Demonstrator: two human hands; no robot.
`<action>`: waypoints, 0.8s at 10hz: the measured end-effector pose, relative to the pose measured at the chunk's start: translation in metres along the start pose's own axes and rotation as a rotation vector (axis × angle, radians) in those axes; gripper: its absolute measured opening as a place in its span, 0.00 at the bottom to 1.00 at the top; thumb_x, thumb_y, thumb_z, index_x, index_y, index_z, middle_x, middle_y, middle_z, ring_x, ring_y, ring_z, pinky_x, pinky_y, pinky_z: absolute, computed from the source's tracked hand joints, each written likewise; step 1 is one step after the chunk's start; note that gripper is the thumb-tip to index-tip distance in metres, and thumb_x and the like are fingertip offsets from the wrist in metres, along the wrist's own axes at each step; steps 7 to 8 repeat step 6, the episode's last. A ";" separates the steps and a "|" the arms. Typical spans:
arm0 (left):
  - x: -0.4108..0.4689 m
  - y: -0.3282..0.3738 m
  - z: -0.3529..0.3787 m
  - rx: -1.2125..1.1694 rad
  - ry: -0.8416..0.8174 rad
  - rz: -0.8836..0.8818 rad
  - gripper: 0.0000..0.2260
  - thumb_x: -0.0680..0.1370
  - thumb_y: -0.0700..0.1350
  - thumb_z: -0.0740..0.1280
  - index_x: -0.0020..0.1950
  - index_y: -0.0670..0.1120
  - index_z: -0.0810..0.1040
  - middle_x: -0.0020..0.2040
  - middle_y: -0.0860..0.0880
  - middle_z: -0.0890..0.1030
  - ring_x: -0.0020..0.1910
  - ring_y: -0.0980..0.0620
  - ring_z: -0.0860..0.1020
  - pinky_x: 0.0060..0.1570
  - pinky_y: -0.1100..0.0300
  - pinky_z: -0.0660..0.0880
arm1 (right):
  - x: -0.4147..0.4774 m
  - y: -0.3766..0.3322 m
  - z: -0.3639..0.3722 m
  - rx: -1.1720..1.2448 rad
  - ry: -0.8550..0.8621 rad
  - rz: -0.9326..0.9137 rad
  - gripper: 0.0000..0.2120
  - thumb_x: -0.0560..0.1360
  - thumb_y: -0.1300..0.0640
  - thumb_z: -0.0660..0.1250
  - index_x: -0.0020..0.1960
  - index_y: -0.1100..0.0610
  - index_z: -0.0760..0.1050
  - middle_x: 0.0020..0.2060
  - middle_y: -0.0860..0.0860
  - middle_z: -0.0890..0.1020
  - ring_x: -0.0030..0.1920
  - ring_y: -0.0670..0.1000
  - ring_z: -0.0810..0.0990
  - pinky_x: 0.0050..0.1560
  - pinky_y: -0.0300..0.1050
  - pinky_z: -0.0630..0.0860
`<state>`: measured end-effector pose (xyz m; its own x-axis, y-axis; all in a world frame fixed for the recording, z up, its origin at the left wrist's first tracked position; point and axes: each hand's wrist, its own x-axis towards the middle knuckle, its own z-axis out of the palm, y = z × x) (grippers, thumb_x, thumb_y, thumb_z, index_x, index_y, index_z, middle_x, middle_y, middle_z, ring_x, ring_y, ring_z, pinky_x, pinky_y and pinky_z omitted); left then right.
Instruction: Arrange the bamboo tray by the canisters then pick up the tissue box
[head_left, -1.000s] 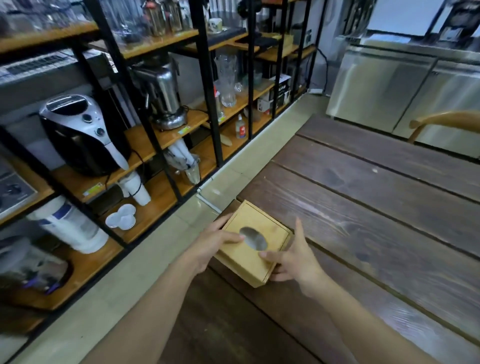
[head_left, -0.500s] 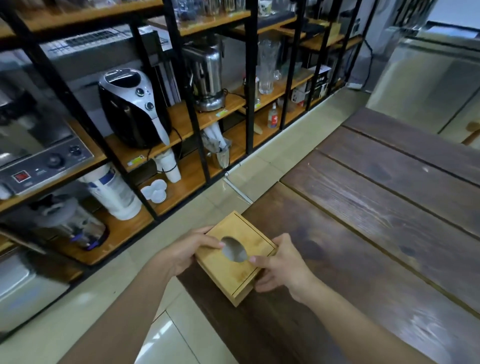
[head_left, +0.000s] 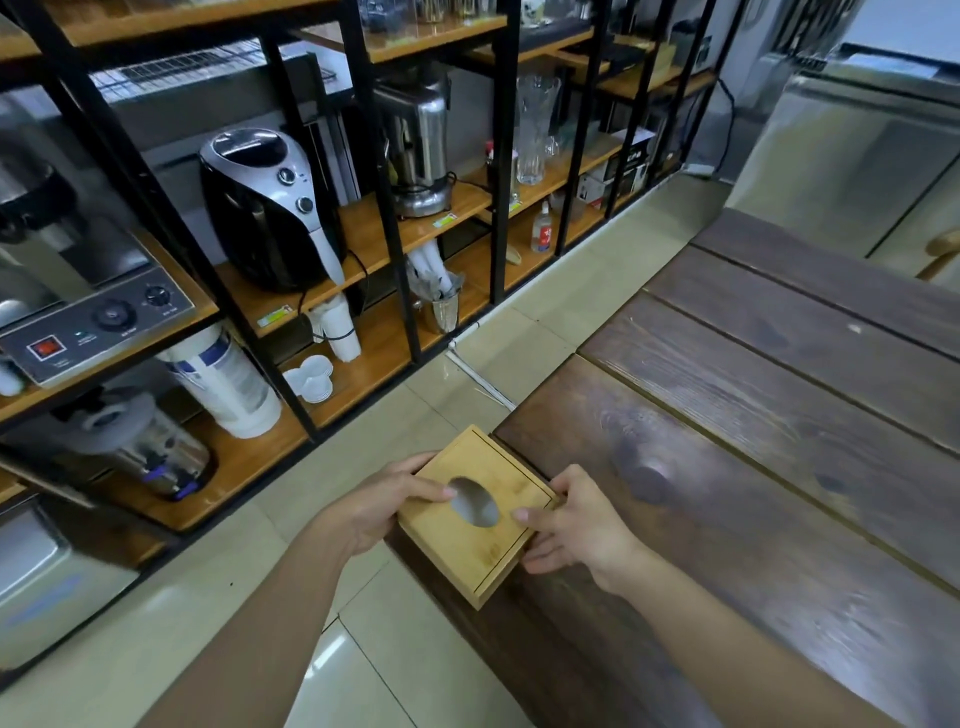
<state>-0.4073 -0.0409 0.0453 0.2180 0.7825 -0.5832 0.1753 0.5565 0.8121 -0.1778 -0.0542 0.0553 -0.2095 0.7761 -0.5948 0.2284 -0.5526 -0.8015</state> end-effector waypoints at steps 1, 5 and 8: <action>-0.002 -0.001 0.000 0.006 -0.020 -0.012 0.22 0.72 0.45 0.71 0.64 0.56 0.73 0.59 0.48 0.80 0.58 0.47 0.76 0.49 0.56 0.73 | 0.000 0.000 -0.001 -0.047 0.005 -0.017 0.18 0.70 0.59 0.71 0.49 0.54 0.62 0.41 0.64 0.82 0.35 0.60 0.84 0.34 0.52 0.82; 0.005 0.003 -0.009 0.031 -0.021 -0.055 0.22 0.73 0.55 0.67 0.67 0.54 0.72 0.59 0.51 0.79 0.58 0.49 0.76 0.53 0.55 0.72 | -0.014 -0.006 -0.016 -0.409 0.015 -0.061 0.21 0.73 0.49 0.67 0.62 0.54 0.65 0.48 0.54 0.80 0.42 0.51 0.83 0.43 0.46 0.82; 0.011 0.026 -0.006 0.271 0.059 -0.055 0.24 0.75 0.57 0.65 0.70 0.52 0.69 0.63 0.51 0.73 0.59 0.51 0.71 0.57 0.55 0.67 | -0.028 -0.020 -0.038 -0.588 0.026 -0.091 0.23 0.73 0.48 0.65 0.64 0.55 0.66 0.53 0.57 0.80 0.49 0.54 0.81 0.52 0.51 0.80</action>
